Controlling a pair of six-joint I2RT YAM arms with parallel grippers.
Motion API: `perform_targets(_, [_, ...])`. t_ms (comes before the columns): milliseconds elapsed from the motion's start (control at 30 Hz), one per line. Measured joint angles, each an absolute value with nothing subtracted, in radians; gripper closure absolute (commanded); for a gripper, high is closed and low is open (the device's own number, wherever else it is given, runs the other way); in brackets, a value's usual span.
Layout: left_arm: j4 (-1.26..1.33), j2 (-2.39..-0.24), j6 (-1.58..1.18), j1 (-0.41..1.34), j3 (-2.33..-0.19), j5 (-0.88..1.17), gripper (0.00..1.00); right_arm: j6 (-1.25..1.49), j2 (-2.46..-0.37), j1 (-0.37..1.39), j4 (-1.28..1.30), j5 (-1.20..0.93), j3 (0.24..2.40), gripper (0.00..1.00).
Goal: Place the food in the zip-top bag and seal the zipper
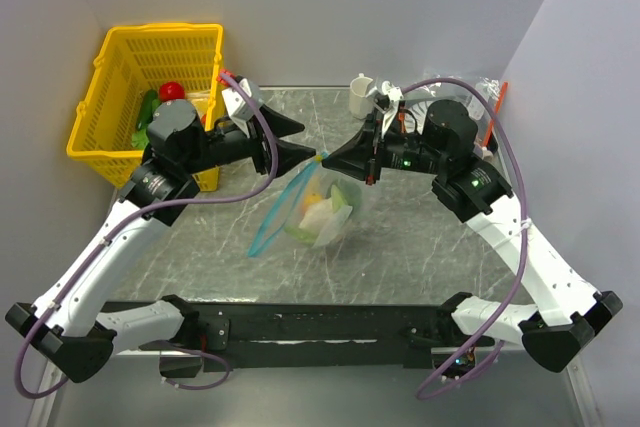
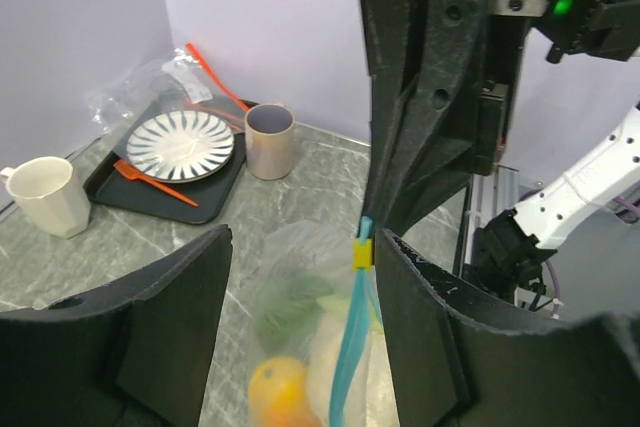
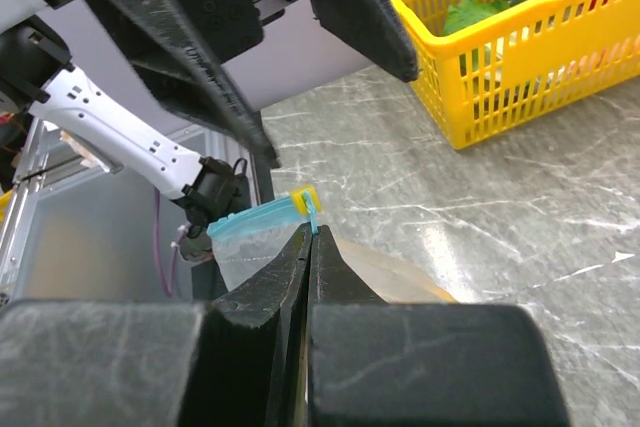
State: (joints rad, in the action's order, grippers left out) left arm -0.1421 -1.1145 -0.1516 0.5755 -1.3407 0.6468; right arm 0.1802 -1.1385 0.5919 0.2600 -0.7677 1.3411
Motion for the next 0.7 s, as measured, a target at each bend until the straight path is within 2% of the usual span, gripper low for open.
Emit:
perform_targets(100, [-0.135, -1.118, -0.16, 0.575, -1.341, 0.678, 0.41, 0.175, -1.144, 0.593, 0.266, -0.76, 1.341, 1.0])
perform_targets(267, [-0.125, -1.138, -0.177, 0.575, -1.342, 0.738, 0.54, 0.17, -1.153, 0.593, 0.271, -0.749, 1.341, 1.0])
perform_targets(400, [-0.141, -1.173, -0.18, 0.575, -1.343, 0.764, 0.49, 0.17, -1.153, 0.593, 0.271, -0.749, 1.341, 1.0])
perform_targets(633, [-0.142, -1.182, -0.185, 0.575, -1.343, 0.788, 0.65, 0.17, -1.153, 0.597, 0.271, -0.748, 1.343, 1.0])
perform_targets(700, [-0.141, -1.182, -0.186, 0.575, -1.343, 0.8, 0.64, 0.17, -1.153, 0.598, 0.271, -0.748, 1.343, 1.0])
